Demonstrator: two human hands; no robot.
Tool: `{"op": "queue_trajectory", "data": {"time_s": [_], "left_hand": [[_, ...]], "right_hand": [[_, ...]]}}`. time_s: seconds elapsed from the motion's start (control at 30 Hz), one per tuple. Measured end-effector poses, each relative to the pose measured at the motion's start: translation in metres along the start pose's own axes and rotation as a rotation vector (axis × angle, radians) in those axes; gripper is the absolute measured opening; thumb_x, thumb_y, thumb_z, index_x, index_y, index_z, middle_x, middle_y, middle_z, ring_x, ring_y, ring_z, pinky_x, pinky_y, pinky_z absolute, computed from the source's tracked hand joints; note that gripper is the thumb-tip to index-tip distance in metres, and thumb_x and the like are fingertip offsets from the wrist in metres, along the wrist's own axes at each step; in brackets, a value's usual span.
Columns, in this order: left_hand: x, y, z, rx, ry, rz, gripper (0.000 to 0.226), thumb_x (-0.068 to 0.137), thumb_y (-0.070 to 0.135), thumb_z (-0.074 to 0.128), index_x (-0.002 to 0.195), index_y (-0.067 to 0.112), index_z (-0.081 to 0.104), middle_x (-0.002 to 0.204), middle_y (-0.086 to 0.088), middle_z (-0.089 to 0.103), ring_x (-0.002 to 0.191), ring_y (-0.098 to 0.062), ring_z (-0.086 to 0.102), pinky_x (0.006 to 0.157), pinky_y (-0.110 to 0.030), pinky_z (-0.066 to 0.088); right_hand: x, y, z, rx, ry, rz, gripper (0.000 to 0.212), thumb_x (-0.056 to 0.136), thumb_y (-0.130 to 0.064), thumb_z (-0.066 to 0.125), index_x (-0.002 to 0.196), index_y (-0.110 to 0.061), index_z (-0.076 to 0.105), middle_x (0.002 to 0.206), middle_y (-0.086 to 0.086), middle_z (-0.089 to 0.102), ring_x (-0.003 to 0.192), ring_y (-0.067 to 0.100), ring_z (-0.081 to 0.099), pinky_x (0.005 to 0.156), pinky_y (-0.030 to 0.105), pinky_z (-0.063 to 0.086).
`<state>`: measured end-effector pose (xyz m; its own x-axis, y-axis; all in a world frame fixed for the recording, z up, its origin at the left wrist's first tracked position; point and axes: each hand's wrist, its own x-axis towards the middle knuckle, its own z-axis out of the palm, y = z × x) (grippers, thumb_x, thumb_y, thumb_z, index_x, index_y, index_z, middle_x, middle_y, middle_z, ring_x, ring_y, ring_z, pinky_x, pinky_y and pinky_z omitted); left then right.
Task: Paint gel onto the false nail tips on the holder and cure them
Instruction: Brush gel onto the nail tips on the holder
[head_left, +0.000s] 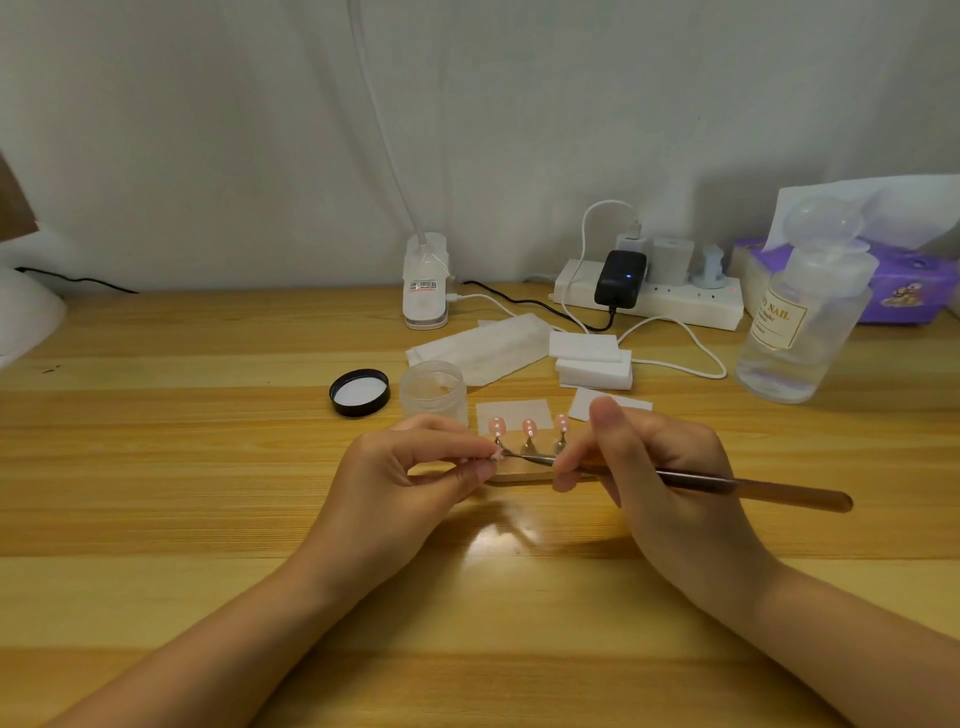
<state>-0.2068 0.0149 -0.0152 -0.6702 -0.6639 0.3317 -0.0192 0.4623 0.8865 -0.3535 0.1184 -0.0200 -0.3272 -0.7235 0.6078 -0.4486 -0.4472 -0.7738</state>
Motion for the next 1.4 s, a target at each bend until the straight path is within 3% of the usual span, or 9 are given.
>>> {"op": "queue_trajectory", "data": {"time_s": [0.17,0.3,0.4,0.57,0.67,0.83,1.0,1.17,1.4], "left_hand": [[0.000,0.000,0.000,-0.006,0.001,0.010,0.016,0.063,0.024,0.066,0.075,0.031,0.073,0.086,0.010,0.069,0.079,-0.002,0.063,0.068,-0.015,0.051],[0.000,-0.001,0.000,0.000,0.003,0.007,0.016,0.063,0.023,0.066,0.077,0.029,0.073,0.085,0.008,0.069,0.079,-0.002,0.063,0.068,-0.015,0.051],[0.000,-0.002,0.000,0.018,-0.001,0.017,0.017,0.063,0.024,0.066,0.078,0.026,0.074,0.085,0.009,0.069,0.079,-0.002,0.063,0.069,-0.013,0.050],[0.000,-0.003,-0.001,0.001,0.017,0.038,0.016,0.063,0.026,0.067,0.072,0.037,0.073,0.081,0.014,0.069,0.077,0.000,0.063,0.067,-0.014,0.050],[0.000,-0.004,-0.001,0.001,0.018,0.045,0.019,0.062,0.031,0.067,0.077,0.042,0.074,0.085,0.014,0.067,0.079,-0.003,0.063,0.067,-0.020,0.054],[-0.002,-0.002,-0.002,-0.032,0.065,0.061,0.018,0.065,0.029,0.068,0.082,0.027,0.075,0.086,0.007,0.068,0.079,-0.008,0.065,0.062,-0.023,0.056],[-0.001,0.008,0.000,-0.035,0.070,0.120,0.018,0.068,0.018,0.067,0.086,0.017,0.068,0.087,0.004,0.072,0.079,-0.008,0.068,0.067,-0.015,0.053],[0.008,0.028,0.005,-0.028,-0.003,0.216,0.020,0.069,0.027,0.063,0.083,0.015,0.067,0.085,-0.004,0.068,0.079,-0.011,0.066,0.068,-0.016,0.053],[0.038,0.040,0.028,0.226,-0.120,0.231,0.012,0.077,0.021,0.067,0.085,0.029,0.062,0.082,0.015,0.064,0.084,-0.001,0.061,0.082,-0.017,0.047]], "right_hand": [[0.002,-0.001,-0.002,0.036,0.087,0.086,0.042,0.093,-0.027,0.041,0.062,-0.011,0.064,0.055,0.005,0.063,0.050,-0.004,0.054,0.053,0.003,0.037],[0.001,-0.006,0.001,-0.021,-0.020,-0.007,0.047,0.091,-0.031,0.037,0.066,-0.003,0.065,0.051,-0.025,0.053,0.054,-0.011,0.054,0.055,-0.002,0.035],[0.001,-0.004,0.002,-0.034,-0.039,-0.012,0.045,0.092,-0.029,0.041,0.066,-0.002,0.066,0.051,-0.025,0.054,0.053,-0.011,0.054,0.054,-0.002,0.034],[0.002,-0.002,-0.001,0.032,0.095,0.137,0.042,0.090,-0.028,0.040,0.061,-0.010,0.064,0.055,0.007,0.063,0.050,-0.002,0.054,0.053,0.004,0.037],[0.003,-0.005,-0.001,0.062,0.107,0.155,0.041,0.090,-0.026,0.038,0.062,-0.010,0.063,0.057,0.006,0.064,0.049,-0.001,0.054,0.054,0.004,0.038],[0.005,-0.007,-0.006,0.095,0.205,0.170,0.043,0.094,-0.033,0.039,0.066,-0.011,0.062,0.060,0.001,0.065,0.047,0.000,0.050,0.048,0.007,0.037],[0.013,-0.006,-0.017,0.115,0.351,0.266,0.040,0.083,-0.044,0.039,0.071,-0.013,0.062,0.063,-0.002,0.065,0.046,0.005,0.046,0.045,0.013,0.040],[0.020,-0.001,-0.027,0.155,0.435,0.365,0.033,0.079,-0.047,0.045,0.072,-0.019,0.062,0.066,-0.004,0.066,0.048,0.005,0.044,0.045,0.012,0.040],[0.023,0.005,-0.032,0.150,0.494,0.403,0.031,0.094,-0.034,0.044,0.072,-0.020,0.062,0.063,-0.006,0.066,0.045,0.002,0.045,0.043,0.011,0.039]]}}
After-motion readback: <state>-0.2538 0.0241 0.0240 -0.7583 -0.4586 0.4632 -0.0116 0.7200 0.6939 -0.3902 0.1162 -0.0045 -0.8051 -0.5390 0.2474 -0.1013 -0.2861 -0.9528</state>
